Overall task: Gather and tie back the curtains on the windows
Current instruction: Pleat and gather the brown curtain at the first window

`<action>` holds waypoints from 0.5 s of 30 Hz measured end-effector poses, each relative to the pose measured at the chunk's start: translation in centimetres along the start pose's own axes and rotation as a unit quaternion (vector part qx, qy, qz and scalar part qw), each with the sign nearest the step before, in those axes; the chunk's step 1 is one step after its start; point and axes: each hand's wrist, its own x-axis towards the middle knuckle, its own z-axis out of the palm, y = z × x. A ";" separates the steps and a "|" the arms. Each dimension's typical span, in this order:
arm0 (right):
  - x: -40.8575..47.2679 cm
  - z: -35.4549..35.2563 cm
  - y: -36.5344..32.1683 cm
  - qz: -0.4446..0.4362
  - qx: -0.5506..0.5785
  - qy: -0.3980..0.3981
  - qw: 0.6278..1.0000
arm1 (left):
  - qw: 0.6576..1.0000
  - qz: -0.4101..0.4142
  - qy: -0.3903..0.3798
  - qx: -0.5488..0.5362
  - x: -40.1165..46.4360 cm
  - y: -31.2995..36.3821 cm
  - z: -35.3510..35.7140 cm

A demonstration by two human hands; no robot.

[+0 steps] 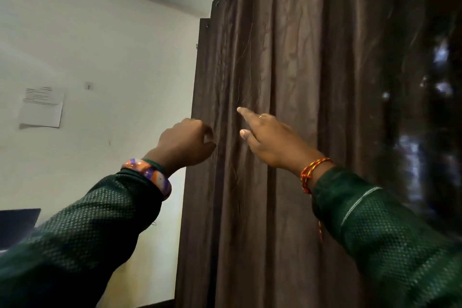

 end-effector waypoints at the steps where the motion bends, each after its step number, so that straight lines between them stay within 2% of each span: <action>1: 1.8 1.6 0.5 -0.001 -0.001 0.002 1.000 | 1.000 -0.003 0.001 0.000 1.3 -1.2 1.2; 8: 11.7 12.5 1.0 -0.014 -0.016 -0.022 1.000 | 0.999 -0.047 -0.002 0.000 7.8 -10.8 9.1; 15: 19.9 22.3 -0.1 0.008 -0.040 -0.037 0.998 | 1.000 -0.021 0.011 -0.005 14.4 -20.2 16.6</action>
